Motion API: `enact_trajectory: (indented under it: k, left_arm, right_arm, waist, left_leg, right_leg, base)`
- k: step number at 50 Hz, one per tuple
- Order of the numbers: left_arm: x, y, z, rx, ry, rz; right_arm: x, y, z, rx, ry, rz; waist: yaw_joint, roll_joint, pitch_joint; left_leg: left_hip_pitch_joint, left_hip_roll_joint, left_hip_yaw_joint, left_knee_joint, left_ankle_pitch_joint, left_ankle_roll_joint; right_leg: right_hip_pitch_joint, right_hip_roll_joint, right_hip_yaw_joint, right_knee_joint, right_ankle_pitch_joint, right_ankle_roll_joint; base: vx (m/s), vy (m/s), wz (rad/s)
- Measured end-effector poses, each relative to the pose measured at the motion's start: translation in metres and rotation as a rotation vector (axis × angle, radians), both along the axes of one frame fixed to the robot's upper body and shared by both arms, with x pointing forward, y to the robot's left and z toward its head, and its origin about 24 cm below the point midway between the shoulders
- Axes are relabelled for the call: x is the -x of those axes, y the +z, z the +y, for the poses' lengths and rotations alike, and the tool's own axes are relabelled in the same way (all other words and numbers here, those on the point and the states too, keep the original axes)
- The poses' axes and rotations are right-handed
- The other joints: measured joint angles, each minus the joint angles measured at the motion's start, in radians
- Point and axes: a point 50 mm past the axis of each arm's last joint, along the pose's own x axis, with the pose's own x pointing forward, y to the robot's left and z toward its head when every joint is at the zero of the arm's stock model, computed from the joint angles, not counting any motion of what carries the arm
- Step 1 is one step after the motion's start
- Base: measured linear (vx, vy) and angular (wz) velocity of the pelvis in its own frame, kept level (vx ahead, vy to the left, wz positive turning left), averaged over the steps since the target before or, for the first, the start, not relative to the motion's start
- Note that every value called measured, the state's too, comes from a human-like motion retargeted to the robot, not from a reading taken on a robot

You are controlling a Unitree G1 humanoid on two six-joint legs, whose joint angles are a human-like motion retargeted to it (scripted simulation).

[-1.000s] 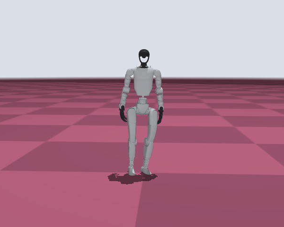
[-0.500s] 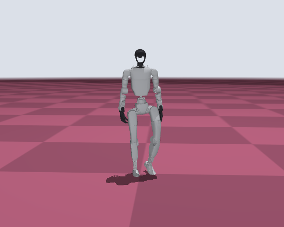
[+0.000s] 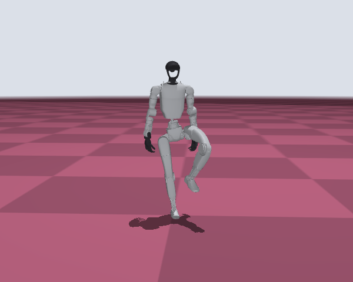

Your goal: In place motions

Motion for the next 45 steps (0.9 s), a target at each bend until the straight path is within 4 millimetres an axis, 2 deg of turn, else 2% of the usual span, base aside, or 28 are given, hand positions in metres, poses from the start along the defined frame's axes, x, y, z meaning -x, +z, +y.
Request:
enact_trajectory:
  k: [5,8,10,13,15,17,18,21,25,26,32,35,41,45]
  left_arm:
    - [0.002,-0.001,-0.005,0.006,0.013,-0.001]
    - [0.007,-0.001,-0.007,0.010,0.017,0.007]
    - [0.014,0.000,-0.009,0.008,0.017,0.023]
    - [0.024,0.001,-0.009,0.003,0.010,0.053]
    - [0.021,0.001,-0.006,0.006,-0.005,0.055]
    - [0.013,0.001,-0.001,-0.008,-0.026,0.038]
    - [0.008,0.001,0.000,-0.014,-0.036,0.025]
    - [-0.009,0.000,0.002,-0.017,-0.053,-0.028]
    - [-0.041,0.000,0.006,-0.030,-0.083,-0.124]
    - [-0.044,0.000,0.007,-0.031,-0.093,-0.135]
    - [-0.049,0.001,0.012,-0.048,-0.111,-0.156]
    - [-0.048,0.002,0.014,-0.045,-0.120,-0.144]
    - [-0.052,0.002,0.013,-0.044,-0.133,-0.135]
    - [-0.051,0.001,0.011,-0.036,-0.136,-0.131]
  right_arm:
    - [0.001,0.000,0.001,-0.004,0.013,-0.009]
    - [0.005,-0.001,0.002,-0.010,0.015,0.001]
    - [0.013,-0.001,0.004,-0.012,0.012,0.016]
    - [0.029,-0.001,0.004,-0.007,-0.003,0.054]
    - [0.034,0.000,0.002,0.002,-0.029,0.077]
    - [0.040,0.001,0.002,0.000,-0.057,0.097]
    - [0.043,0.001,0.001,0.001,-0.069,0.108]
    - [0.046,0.002,-0.001,0.016,-0.079,0.129]
    - [0.034,0.001,-0.002,0.017,-0.077,0.092]
    - [0.033,0.001,-0.002,0.015,-0.064,0.089]
    - [0.020,-0.001,0.003,0.004,0.008,0.044]
    - [0.020,-0.001,0.006,-0.005,0.010,0.035]
    - [0.024,-0.001,0.004,0.000,-0.012,0.056]
    - [0.026,0.000,0.002,0.010,-0.004,0.061]
  waist:
    - [-0.027,0.037,-0.017]
    - [-0.057,0.052,-0.035]
    - [-0.074,0.064,-0.076]
    - [-0.121,0.102,-0.127]
    - [-0.158,0.139,-0.120]
    - [-0.182,0.170,-0.116]
    - [-0.191,0.184,-0.119]
    - [-0.218,0.210,-0.137]
    - [-0.223,0.210,-0.088]
    - [-0.220,0.212,-0.089]
    - [-0.244,0.226,-0.082]
    - [-0.252,0.231,-0.076]
    - [-0.260,0.259,-0.062]
    - [-0.292,0.299,-0.061]
  left_leg:
    - [0.279,-0.093,0.008,-0.223,0.047,-0.035]
    - [0.520,-0.211,0.015,-0.493,0.098,-0.084]
    - [0.661,-0.271,0.015,-0.689,0.107,-0.110]
    - [0.857,-0.333,-0.005,-0.999,0.146,-0.131]
    - [0.999,-0.384,-0.069,-1.226,0.209,-0.152]
    - [1.105,-0.400,-0.118,-1.401,0.121,-0.222]
    - [1.139,-0.394,-0.127,-1.461,0.077,-0.238]
    - [1.150,-0.392,-0.182,-1.537,0.028,-0.242]
    - [1.191,-0.396,-0.204,-1.604,0.006,-0.227]
    - [1.201,-0.396,-0.200,-1.621,0.005,-0.226]
    - [1.223,-0.387,-0.203,-1.671,0.013,-0.218]
    - [1.229,-0.381,-0.213,-1.682,0.017,-0.212]
    - [1.207,-0.347,-0.229,-1.686,0.027,-0.198]
    - [1.175,-0.307,-0.247,-1.680,0.035,-0.191]
  right_leg:
    - [0.037,-0.023,-0.047,-0.047,0.011,0.059]
    - [0.065,-0.052,-0.077,-0.071,0.009,0.097]
    - [0.066,-0.061,-0.089,-0.091,0.012,0.117]
    - [0.068,-0.039,-0.096,-0.095,0.000,0.120]
    - [0.088,-0.011,-0.108,-0.083,-0.020,0.116]
    - [0.098,0.023,-0.127,-0.079,-0.028,0.112]
    - [0.098,0.036,-0.137,-0.078,-0.033,0.111]
    - [0.084,0.052,-0.156,-0.079,-0.039,0.113]
    - [0.089,0.048,-0.184,-0.065,-0.043,0.116]
    - [0.086,0.049,-0.186,-0.059,-0.046,0.116]
    - [0.048,0.049,-0.210,0.030,-0.071,0.125]
    - [0.017,0.038,-0.244,0.108,-0.065,0.132]
    - [-0.197,0.021,-0.221,0.454,0.100,0.203]
    - [-0.405,0.023,-0.243,0.780,0.067,0.177]
  base:
    - [0.03,0.09,-0.02]
    - [0.09,0.06,0.02]
    - [0.16,0.02,0.06]
    - [0.17,-0.05,0.37]
    - [0.07,-0.09,0.69]
    - [0.02,-0.10,0.72]
    - [0.02,-0.09,0.67]
    - [-0.04,-0.08,0.57]
    - [-0.17,-0.08,0.16]
    - [-0.04,-0.06,-0.21]
    - [-0.03,-0.08,-0.06]
    - [-0.01,-0.10,0.11]
    - [-0.08,-0.06,0.05]
    - [-0.08,-0.05,0.05]
